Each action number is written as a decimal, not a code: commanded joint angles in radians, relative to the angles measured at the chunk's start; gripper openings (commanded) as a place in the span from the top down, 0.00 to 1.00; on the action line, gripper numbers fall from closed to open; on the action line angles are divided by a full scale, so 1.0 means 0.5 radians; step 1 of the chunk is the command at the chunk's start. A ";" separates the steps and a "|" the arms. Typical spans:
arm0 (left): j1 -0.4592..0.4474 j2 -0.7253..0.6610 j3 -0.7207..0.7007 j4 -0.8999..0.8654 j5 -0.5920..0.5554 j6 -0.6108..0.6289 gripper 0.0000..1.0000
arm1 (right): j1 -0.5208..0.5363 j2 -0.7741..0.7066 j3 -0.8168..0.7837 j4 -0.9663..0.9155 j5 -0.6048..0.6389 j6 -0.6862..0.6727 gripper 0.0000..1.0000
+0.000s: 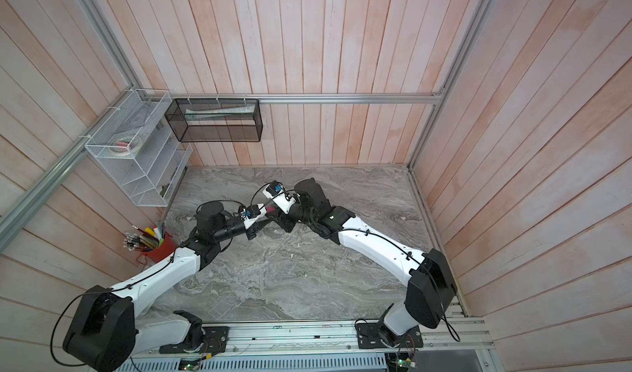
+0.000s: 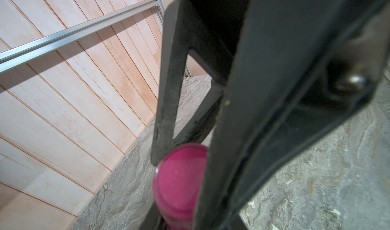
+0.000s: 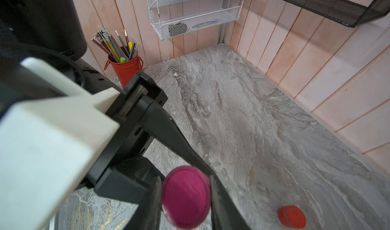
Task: Close the paint jar lid
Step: Screw the lid onto the paint jar.
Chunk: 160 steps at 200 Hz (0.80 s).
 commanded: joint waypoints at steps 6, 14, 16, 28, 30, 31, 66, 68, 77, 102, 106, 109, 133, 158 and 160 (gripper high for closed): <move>-0.007 -0.028 -0.013 0.030 0.010 -0.012 0.67 | 0.009 0.032 0.053 -0.004 -0.016 0.035 0.66; -0.007 -0.037 -0.010 0.046 0.003 -0.034 0.67 | 0.009 0.034 0.044 0.002 -0.002 0.046 0.66; -0.007 -0.039 -0.010 0.050 0.003 -0.040 0.67 | 0.009 0.035 0.044 0.004 0.000 0.048 0.66; -0.007 -0.051 0.000 0.073 -0.001 -0.079 0.67 | 0.017 0.038 0.024 0.022 0.029 0.068 0.66; -0.007 -0.054 0.001 0.076 -0.003 -0.088 0.67 | 0.019 0.041 0.019 0.028 0.037 0.075 0.66; -0.007 -0.056 0.002 0.076 -0.005 -0.094 0.67 | 0.020 0.040 0.019 0.029 0.041 0.077 0.66; -0.008 -0.107 0.044 0.131 -0.029 -0.245 0.68 | 0.041 0.059 -0.061 0.199 0.201 0.265 0.68; -0.007 -0.108 0.049 0.133 -0.034 -0.253 0.68 | 0.043 0.060 -0.062 0.209 0.214 0.278 0.68; -0.007 -0.118 0.070 0.135 -0.069 -0.300 0.68 | 0.059 0.073 -0.079 0.263 0.280 0.346 0.68; -0.007 -0.137 0.146 0.104 -0.253 -0.428 0.68 | 0.111 0.124 -0.122 0.428 0.432 0.559 0.70; -0.007 -0.136 0.159 0.096 -0.285 -0.441 0.68 | 0.123 0.134 -0.134 0.456 0.467 0.593 0.70; -0.007 -0.139 0.170 0.084 -0.308 -0.449 0.68 | 0.135 0.141 -0.136 0.474 0.496 0.622 0.70; -0.007 -0.140 0.251 0.000 -0.463 -0.503 0.69 | 0.203 0.205 -0.150 0.565 0.700 0.800 0.71; -0.007 -0.134 0.281 -0.044 -0.596 -0.519 0.69 | 0.265 0.280 -0.108 0.576 0.860 0.893 0.71; -0.008 -0.132 0.280 -0.048 -0.601 -0.522 0.69 | 0.269 0.284 -0.100 0.576 0.862 0.897 0.71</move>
